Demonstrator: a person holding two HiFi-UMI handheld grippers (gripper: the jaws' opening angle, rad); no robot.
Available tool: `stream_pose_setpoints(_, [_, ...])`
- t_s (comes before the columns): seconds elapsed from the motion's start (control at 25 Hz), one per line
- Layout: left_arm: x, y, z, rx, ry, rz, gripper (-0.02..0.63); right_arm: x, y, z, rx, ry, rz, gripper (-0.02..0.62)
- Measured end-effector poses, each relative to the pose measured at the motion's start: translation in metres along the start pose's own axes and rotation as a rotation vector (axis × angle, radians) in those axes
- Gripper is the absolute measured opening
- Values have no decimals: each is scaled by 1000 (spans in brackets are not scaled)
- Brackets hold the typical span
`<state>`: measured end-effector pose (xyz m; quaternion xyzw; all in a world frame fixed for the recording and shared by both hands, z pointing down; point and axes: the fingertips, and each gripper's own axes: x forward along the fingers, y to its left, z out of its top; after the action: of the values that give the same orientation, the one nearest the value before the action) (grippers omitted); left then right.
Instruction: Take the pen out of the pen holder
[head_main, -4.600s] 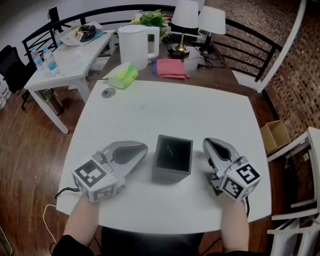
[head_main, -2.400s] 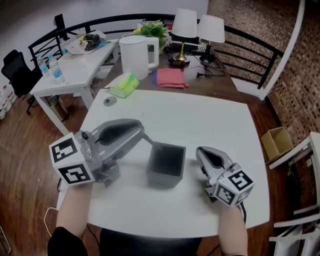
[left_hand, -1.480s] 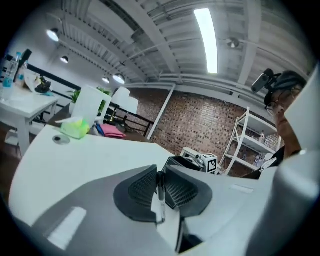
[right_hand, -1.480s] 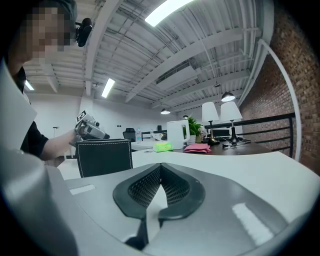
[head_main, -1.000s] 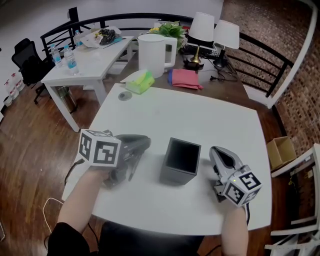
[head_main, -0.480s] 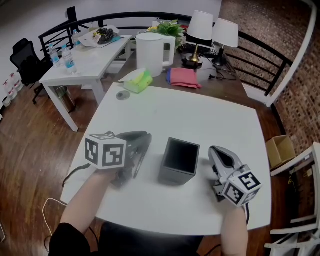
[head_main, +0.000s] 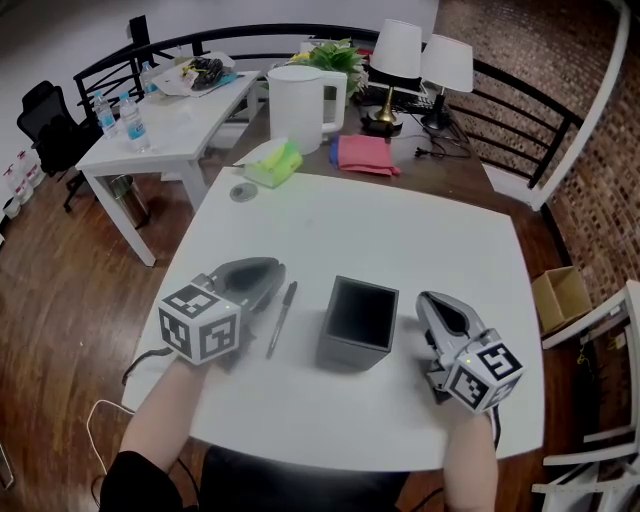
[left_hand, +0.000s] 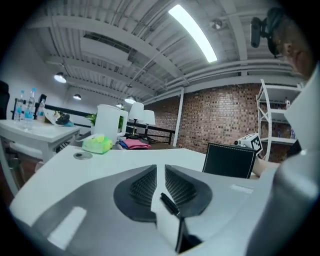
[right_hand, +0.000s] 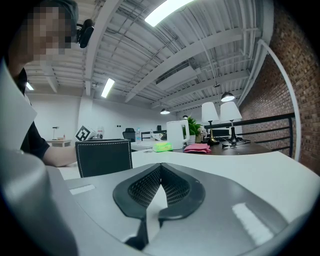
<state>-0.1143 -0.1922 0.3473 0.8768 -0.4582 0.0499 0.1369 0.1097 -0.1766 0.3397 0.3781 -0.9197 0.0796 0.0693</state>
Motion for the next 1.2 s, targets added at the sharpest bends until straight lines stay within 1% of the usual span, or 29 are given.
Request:
stream_pose_setpoints(0.08, [-4,6,2,21,-18,31,48,0,0,0,-1,1,0,14])
stream_pose_setpoints(0.2, [-8,11,5,27,-51,69,48,0,0,-1,1,0,-2,14])
stream_pose_setpoints(0.32, [-14,17,6,75,-65,125,48,0,0,-1,2,0,-3,14])
stream_pose_setpoints(0.44, [-18,25,7,77,-74,177,46,0,0,0,1,0,-1,14])
stream_pose_setpoints(0.52, [-20,28,7,73,-75,196,14,0,0,0,1,0,-1,14])
stream_pose_setpoints(0.92, [-21,30,7,69,-78,212,8,0,-1,-2,3,5,-10,12])
stream_pose_setpoints(1.2, [-21,27,7,72,-76,198,8,-1,-2,-1,5,5,-14,12])
